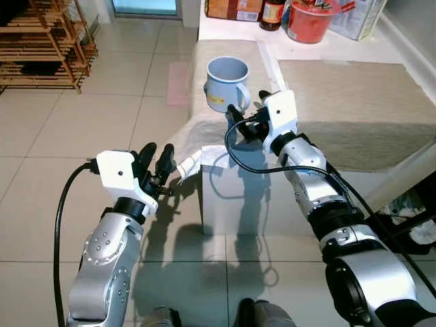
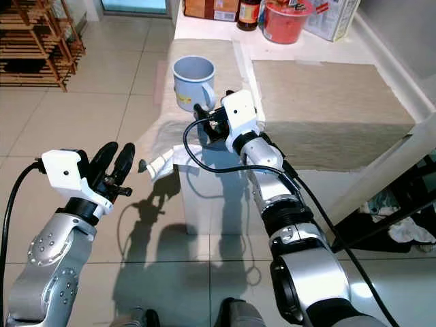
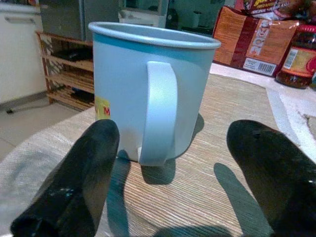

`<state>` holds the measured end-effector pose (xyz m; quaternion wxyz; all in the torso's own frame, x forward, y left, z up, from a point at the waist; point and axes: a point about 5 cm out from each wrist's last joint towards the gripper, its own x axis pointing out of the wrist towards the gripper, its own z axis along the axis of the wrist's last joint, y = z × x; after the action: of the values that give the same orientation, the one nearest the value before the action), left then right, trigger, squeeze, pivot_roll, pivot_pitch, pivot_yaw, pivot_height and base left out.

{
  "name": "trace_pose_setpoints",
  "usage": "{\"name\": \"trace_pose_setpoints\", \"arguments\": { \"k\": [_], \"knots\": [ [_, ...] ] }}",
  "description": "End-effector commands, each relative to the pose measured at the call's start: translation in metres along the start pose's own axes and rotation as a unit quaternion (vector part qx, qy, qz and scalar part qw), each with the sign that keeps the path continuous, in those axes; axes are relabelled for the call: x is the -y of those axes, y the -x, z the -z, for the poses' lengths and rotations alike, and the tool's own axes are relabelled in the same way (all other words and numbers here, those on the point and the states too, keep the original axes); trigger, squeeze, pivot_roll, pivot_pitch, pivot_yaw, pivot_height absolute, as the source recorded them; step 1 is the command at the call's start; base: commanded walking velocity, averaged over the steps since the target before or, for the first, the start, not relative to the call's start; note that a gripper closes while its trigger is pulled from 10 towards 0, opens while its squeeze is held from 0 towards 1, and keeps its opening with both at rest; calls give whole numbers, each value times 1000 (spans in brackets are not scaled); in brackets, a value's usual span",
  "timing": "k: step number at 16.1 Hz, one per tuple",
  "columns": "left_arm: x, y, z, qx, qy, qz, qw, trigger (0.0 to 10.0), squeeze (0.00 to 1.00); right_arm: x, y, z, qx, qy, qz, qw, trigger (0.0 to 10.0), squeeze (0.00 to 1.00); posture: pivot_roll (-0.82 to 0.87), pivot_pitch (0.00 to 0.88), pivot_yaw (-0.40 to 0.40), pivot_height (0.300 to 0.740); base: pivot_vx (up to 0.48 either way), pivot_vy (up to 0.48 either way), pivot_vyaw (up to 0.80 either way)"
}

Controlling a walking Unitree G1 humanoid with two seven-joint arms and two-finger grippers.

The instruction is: Setting the table

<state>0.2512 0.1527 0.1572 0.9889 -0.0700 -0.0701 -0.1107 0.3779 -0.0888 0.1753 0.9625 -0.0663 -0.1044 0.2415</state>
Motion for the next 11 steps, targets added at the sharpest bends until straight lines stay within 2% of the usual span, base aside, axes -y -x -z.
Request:
{"name": "trace_pose_setpoints", "arguments": {
  "k": [1,4,6,11],
  "knots": [
    [4,2,-3,0,-5,4,1000,10000,0,1,-4,-7,15,-6,-4,1000,0,0,-33,174,-28,740,0,0,0],
    [6,3,-5,3,-5,2,1000,10000,0,-7,-7,-13,39,-16,-32,999,0,0,-27,181,-35,740,0,0,0],
    [8,4,-7,4,-4,3,1000,10000,0,-11,-8,-14,43,-5,-43,998,0,0,-23,185,-36,740,0,0,0],
    [8,8,-7,0,-4,-1,1000,10000,0,-6,-15,-19,41,1,-7,999,0,0,-13,190,-38,740,0,0,0]
  ]
}}
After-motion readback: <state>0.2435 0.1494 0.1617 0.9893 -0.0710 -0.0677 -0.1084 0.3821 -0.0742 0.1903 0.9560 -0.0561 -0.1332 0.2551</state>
